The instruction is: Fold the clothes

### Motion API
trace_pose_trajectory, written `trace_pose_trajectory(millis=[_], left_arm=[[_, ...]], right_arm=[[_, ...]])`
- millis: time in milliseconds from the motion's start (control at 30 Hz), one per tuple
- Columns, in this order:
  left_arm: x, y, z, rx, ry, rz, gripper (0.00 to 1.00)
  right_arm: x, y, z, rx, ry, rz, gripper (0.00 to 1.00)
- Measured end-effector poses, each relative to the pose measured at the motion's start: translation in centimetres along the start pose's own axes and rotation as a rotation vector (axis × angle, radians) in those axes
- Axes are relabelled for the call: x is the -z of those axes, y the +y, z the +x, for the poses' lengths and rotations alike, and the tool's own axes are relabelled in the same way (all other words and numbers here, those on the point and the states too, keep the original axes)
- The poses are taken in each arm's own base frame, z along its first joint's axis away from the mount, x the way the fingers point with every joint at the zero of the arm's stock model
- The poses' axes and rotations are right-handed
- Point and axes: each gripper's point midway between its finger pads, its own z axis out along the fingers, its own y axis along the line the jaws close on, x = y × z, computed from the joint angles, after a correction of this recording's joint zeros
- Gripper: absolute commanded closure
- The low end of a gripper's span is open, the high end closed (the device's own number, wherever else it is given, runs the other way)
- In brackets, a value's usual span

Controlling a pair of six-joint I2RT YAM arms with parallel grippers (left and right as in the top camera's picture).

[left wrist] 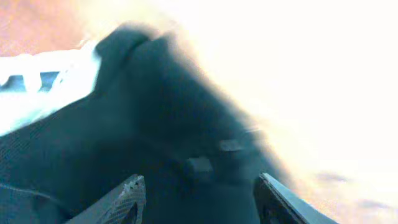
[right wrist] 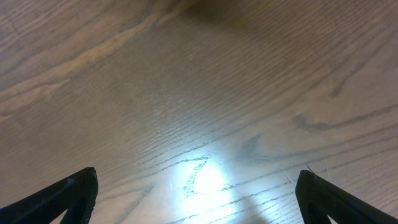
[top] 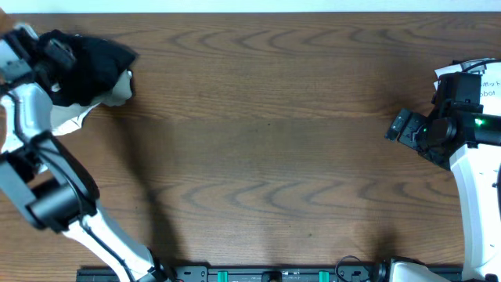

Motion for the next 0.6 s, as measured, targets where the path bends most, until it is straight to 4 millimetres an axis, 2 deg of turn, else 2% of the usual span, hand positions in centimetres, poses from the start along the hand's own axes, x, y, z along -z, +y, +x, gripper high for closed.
trace_pose_trajectory(millis=[33,67,100,167,233,267,333,367,467,600], left_arm=[[1.4,-1.4,-0.9,0.009,-0.012,0.032,0.52],[2.8,-2.6,-1.6,0.016,-0.022,0.058,0.64],[4.0,-3.5,-2.0,0.025,-0.022,0.079,0.68],[6.8,-5.7,-2.5,0.032,-0.012,0.126,0.69],[8.6,-6.7,-1.7,0.051,0.034,0.138,0.69],[9.0,-6.9,-1.1,0.063,0.063,0.137,0.73],[9.3,-6.8,0.7,0.090,0.134,0.121,0.81],[9.1,-6.3,1.6,0.103,0.168,0.102,0.89],[7.7,-4.1,4.2,0.131,0.251,0.004,0.90],[5.4,-1.0,6.6,0.148,0.305,-0.097,0.90]], right_arm=[[0.0,0.0,0.0,0.000,0.000,0.000,0.01],[0.0,0.0,0.0,0.000,0.000,0.000,0.01],[0.0,0.0,0.0,0.000,0.000,0.000,0.01],[0.0,0.0,0.0,0.000,0.000,0.000,0.01],[0.0,0.0,0.0,0.000,0.000,0.000,0.01],[0.0,0.0,0.0,0.000,0.000,0.000,0.01],[0.0,0.0,0.0,0.000,0.000,0.000,0.01],[0.0,0.0,0.0,0.000,0.000,0.000,0.01],[0.0,0.0,0.0,0.000,0.000,0.000,0.01],[0.0,0.0,0.0,0.000,0.000,0.000,0.01]])
